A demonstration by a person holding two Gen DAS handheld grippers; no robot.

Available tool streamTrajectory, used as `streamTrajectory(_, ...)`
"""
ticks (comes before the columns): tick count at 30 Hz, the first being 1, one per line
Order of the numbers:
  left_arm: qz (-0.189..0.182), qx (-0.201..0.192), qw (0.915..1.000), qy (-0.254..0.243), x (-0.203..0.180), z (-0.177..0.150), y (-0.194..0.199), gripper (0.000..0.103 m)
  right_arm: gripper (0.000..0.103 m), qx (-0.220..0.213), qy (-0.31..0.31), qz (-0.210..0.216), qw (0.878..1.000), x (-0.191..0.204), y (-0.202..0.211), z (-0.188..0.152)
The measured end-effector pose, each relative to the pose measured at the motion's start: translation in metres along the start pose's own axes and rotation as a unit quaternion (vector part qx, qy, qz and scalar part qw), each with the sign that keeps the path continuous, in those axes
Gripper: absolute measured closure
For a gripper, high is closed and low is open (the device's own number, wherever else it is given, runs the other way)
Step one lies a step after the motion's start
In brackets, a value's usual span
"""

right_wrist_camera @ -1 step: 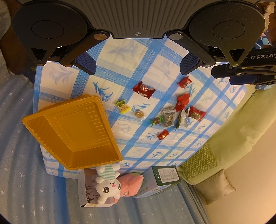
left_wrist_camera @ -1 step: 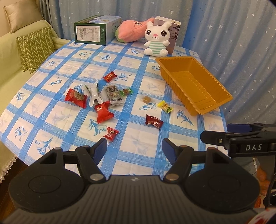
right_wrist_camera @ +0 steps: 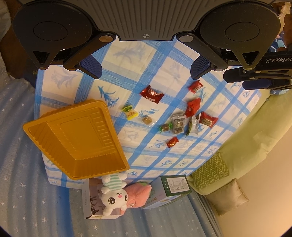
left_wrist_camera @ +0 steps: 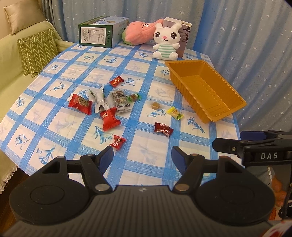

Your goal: Organize snacks

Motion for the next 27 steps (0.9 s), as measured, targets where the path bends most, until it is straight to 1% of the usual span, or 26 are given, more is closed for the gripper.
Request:
streamTrajectory(8, -0.001, -0.015, 0.9998, -0.012, 0.013, 0.005, -0.020, 0.037, 0.000, -0.021, 0.005, 0.018, 1.000, -0.006, -0.019, 0.007)
streamTrajectory(9, -0.001, -0.015, 0.9998, -0.014, 0.014, 0.005, -0.022, 0.037, 0.000, -0.024, 0.007, 0.021, 0.999, -0.006, -0.022, 0.007)
streamTrajectory(11, 0.001, -0.014, 0.9997, -0.021, 0.017, 0.005, -0.031, 0.044, 0.000, -0.031, 0.011, 0.026, 0.999, -0.006, -0.027, 0.007)
streamTrajectory(14, 0.001, -0.013, 0.9996, -0.027, 0.021, 0.005, -0.041, 0.046, 0.001, -0.039, 0.019, 0.034, 0.998, -0.005, -0.035, 0.007)
streamTrajectory(15, 0.003, -0.012, 0.9995, -0.028, 0.022, 0.005, -0.044, 0.046, 0.002, -0.043, 0.023, 0.037, 0.998, -0.005, -0.038, 0.007)
streamTrajectory(17, 0.000, -0.010, 0.9995, -0.032, 0.025, 0.004, -0.054, 0.054, 0.013, -0.043, 0.031, 0.045, 0.998, -0.004, -0.045, 0.006)
streamTrajectory(23, 0.010, 0.004, 0.9988, -0.047, 0.032, 0.002, -0.081, 0.063, 0.022, -0.037, 0.046, 0.047, 0.997, -0.002, -0.067, 0.006)
streamTrajectory(27, 0.010, 0.015, 0.9985, -0.051, 0.038, 0.003, -0.097, 0.068, 0.025, -0.031, 0.053, 0.049, 0.997, -0.002, -0.079, 0.006)
Point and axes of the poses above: each gripper's, at about its wrist camera, not at the fingertips, and y roughly against the way its jaws point, x to its left, z to its top, the point moved 5 cm from there along -y, roughly the way its jaws point, and after that the axes turned 3 degrees about x, right-handed, at the moved point
